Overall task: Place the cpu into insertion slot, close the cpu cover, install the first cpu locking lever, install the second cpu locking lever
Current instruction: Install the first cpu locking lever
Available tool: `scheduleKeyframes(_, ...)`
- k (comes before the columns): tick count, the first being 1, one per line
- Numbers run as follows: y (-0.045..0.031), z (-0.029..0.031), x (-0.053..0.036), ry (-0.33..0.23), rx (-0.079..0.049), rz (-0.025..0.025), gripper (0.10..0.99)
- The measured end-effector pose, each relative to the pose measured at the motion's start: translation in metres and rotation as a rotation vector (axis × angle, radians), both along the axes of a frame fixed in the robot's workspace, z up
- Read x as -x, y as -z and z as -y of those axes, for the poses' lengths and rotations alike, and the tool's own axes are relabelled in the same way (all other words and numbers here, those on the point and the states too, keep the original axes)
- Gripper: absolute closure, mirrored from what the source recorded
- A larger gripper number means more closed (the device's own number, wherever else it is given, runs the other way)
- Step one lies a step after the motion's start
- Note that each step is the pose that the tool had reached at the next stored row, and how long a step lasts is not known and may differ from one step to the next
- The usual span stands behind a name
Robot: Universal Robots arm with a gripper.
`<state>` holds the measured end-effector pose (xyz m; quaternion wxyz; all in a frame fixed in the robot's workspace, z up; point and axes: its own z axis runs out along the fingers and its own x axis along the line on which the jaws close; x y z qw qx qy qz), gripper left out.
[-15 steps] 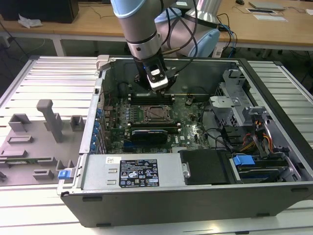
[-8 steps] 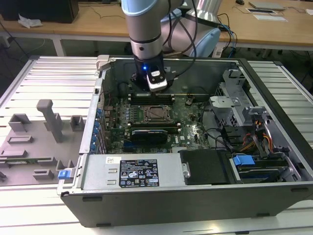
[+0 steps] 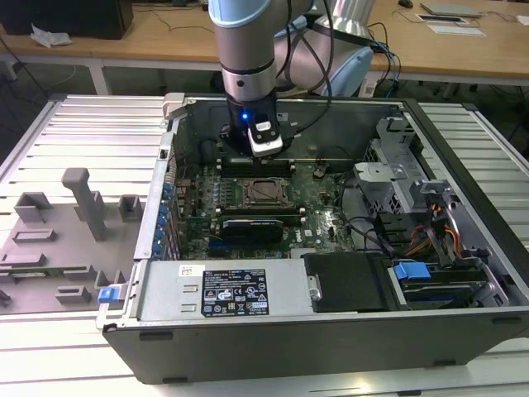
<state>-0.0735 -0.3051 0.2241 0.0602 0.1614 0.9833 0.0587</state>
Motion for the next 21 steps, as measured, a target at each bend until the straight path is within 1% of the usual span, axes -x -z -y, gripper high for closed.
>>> scheduleKeyframes(1,0.0000,0.0053,0.0000,0.000,0.003,0.0000,0.980)
scheduleKeyframes(3,0.0000,0.0112,-0.0001,0.000,0.005,-0.0001,0.980)
scheduleKeyframes(4,0.0000,0.0193,0.0000,0.000,0.007,-0.0005,0.980)
scheduleKeyframes(5,0.0001,0.0248,-0.0001,0.000,0.011,-0.0017,0.980)
scheduleKeyframes(7,0.0002,0.0288,-0.0001,0.000,0.016,-0.0039,0.980)
scheduleKeyframes(8,0.0003,0.0290,-0.0001,-0.010,0.018,-0.0044,0.980)
scheduleKeyframes(9,0.0005,0.0290,-0.0001,-0.042,0.018,-0.0041,0.980)
scheduleKeyframes(14,0.0015,0.0290,-0.0011,-0.143,0.019,-0.0033,0.980)
scheduleKeyframes(16,0.0022,0.0291,-0.0053,-0.158,0.019,-0.0050,0.980)
scheduleKeyframes(18,0.0026,0.0294,-0.0118,-0.166,0.018,-0.0078,0.980)
scheduleKeyframes(19,0.0026,0.0294,-0.0152,-0.169,0.021,-0.0168,0.980)
scheduleKeyframes(21,0.0022,0.0294,-0.0161,-0.170,0.028,-0.0256,0.980)
